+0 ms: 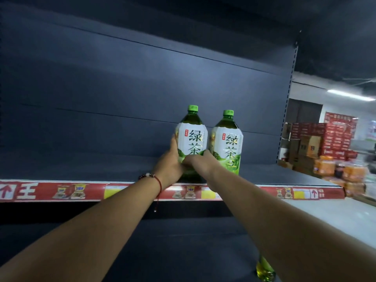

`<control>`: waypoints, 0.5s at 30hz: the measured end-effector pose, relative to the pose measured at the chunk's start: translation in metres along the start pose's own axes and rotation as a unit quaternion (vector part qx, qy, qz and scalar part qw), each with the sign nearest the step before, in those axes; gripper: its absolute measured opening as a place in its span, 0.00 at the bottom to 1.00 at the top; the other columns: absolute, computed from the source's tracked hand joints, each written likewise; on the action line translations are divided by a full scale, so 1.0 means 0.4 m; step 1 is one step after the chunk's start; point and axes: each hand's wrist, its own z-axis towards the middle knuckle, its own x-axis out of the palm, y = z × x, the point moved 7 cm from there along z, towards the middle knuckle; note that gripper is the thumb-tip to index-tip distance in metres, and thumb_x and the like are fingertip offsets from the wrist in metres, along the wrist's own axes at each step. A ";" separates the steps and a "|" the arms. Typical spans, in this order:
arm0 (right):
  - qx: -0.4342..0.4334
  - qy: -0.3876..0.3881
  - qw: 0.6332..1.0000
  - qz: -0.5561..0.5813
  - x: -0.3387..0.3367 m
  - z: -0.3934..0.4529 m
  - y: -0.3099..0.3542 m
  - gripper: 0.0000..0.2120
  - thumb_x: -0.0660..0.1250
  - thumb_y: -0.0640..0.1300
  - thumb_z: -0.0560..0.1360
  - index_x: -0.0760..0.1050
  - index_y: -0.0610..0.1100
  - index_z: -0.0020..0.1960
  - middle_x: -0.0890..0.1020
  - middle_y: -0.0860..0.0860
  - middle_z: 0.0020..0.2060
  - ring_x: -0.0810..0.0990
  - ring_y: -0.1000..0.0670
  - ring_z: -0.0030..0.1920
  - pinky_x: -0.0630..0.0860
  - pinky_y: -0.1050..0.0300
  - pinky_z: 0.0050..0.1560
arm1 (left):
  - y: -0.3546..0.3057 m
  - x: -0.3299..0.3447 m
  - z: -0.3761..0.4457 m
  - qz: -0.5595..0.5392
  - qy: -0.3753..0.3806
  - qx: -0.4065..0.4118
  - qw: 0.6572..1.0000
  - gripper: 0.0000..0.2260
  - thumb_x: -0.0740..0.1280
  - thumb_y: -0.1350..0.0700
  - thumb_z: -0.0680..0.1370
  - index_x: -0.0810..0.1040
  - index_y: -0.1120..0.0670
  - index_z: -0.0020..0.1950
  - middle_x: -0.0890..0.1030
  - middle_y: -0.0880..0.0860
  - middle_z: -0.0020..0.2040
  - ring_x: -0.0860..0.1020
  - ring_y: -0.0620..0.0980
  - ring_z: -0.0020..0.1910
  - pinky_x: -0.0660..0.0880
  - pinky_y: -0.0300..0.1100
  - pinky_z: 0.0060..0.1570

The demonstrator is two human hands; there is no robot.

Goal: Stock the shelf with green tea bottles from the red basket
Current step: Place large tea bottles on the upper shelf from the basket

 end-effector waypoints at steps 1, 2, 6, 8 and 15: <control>0.001 0.004 1.000 -0.002 0.000 0.006 -0.006 0.36 0.72 0.44 0.71 0.59 0.41 0.74 0.78 0.47 0.55 0.76 0.48 0.53 0.72 0.55 0.51 | 0.001 0.003 0.004 0.014 0.000 -0.005 1.000 0.44 0.70 0.54 0.77 0.40 0.45 0.81 0.74 0.55 0.70 0.78 0.55 0.60 0.76 0.51 0.59; -0.005 0.007 1.000 -0.007 0.002 0.011 -0.010 0.39 0.72 0.44 0.71 0.56 0.41 0.76 0.78 0.47 0.55 0.76 0.48 0.54 0.72 0.54 0.53 | 0.001 0.005 0.006 0.031 0.003 -0.010 0.999 0.44 0.70 0.54 0.78 0.40 0.46 0.81 0.75 0.55 0.69 0.78 0.55 0.58 0.76 0.49 0.56; -0.038 0.015 0.996 -0.081 -0.005 -0.016 -0.005 0.47 0.73 0.50 0.61 0.58 0.45 0.76 0.79 0.48 0.56 0.78 0.46 0.57 0.75 0.47 0.63 | -0.011 -0.014 -0.017 0.128 0.005 -0.023 0.992 0.39 0.68 0.48 0.78 0.46 0.45 0.80 0.80 0.55 0.62 0.80 0.56 0.51 0.78 0.49 0.48; -0.078 0.015 0.982 -0.169 -0.023 -0.062 0.013 0.33 0.71 0.50 0.66 0.66 0.46 0.69 0.80 0.49 0.55 0.78 0.47 0.55 0.76 0.46 0.61 | -0.029 -0.035 -0.060 0.156 -0.012 -0.023 0.987 0.35 0.68 0.44 0.77 0.53 0.44 0.79 0.79 0.54 0.63 0.79 0.58 0.55 0.78 0.50 0.49; -0.200 0.077 0.818 -0.534 -0.074 -0.332 -0.070 0.38 0.64 0.52 0.77 0.49 0.46 0.80 0.55 0.46 0.79 0.53 0.43 0.79 0.53 0.49 0.77 | -0.110 -0.024 -0.333 0.268 -0.006 0.067 0.961 0.28 0.61 0.41 0.81 0.61 0.48 0.79 0.63 0.49 0.78 0.64 0.51 0.75 0.63 0.47 0.71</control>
